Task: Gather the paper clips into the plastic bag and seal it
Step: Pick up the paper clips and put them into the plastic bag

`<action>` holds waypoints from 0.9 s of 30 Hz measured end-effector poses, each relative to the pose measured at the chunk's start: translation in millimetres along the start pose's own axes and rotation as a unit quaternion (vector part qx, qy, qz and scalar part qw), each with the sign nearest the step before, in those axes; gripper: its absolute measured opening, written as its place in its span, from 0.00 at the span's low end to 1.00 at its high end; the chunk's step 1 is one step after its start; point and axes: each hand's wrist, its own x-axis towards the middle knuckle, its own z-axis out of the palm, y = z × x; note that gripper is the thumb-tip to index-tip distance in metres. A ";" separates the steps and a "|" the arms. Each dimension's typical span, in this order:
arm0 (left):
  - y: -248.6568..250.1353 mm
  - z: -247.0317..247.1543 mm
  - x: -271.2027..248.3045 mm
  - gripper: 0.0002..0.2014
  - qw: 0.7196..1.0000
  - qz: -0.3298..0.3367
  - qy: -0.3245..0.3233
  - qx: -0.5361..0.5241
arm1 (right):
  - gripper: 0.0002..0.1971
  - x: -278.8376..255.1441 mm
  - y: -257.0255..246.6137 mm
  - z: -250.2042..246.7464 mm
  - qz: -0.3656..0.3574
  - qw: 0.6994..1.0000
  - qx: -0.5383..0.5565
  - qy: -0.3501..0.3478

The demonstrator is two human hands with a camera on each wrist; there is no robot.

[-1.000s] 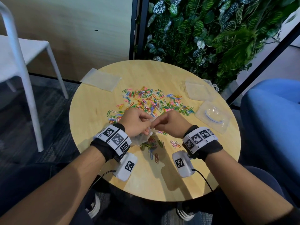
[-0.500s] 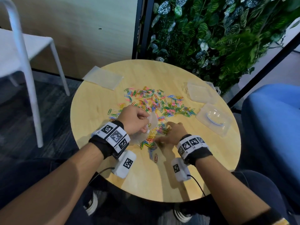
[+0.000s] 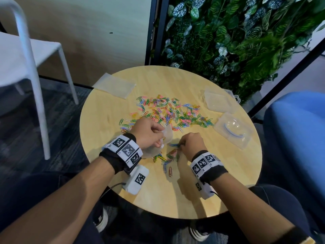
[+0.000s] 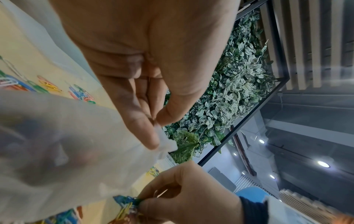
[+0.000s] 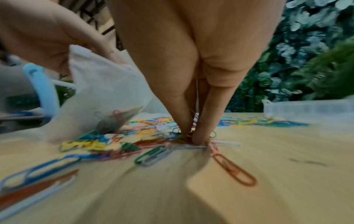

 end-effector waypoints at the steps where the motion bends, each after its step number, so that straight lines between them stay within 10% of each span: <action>1: -0.2 0.8 -0.2 0.11 1.000 -0.002 -0.005 -0.003 | 0.10 1.5 5.5 -3.7 0.012 1.000 0.016 -0.006; 5: -0.8 1.7 -0.3 0.12 1.000 -0.004 -0.011 -0.005 | 0.02 3.3 34.1 -13.8 0.110 0.954 0.278 0.004; 8: -2.0 3.7 0.2 0.12 1.000 -0.001 -0.013 0.002 | 0.01 -4.7 34.4 -27.7 0.139 0.773 0.618 -0.032; 11: -2.1 8.3 0.7 0.13 1.000 0.002 -0.025 0.008 | 0.04 -11.4 19.2 -43.7 0.089 0.708 0.695 -0.085; 14: -0.4 11.3 0.3 0.13 0.999 0.005 -0.030 0.014 | 0.03 -16.4 -1.1 -45.8 0.051 0.737 0.665 -0.109; 19: -0.1 11.5 0.1 0.11 1.000 0.001 -0.024 0.013 | 0.03 -11.7 -15.7 -23.6 0.009 0.869 0.490 -0.065; 27: -1.1 6.8 0.8 0.10 1.000 -0.005 -0.019 -0.010 | 0.10 -13.2 -21.3 -35.5 -0.049 0.949 0.304 -0.071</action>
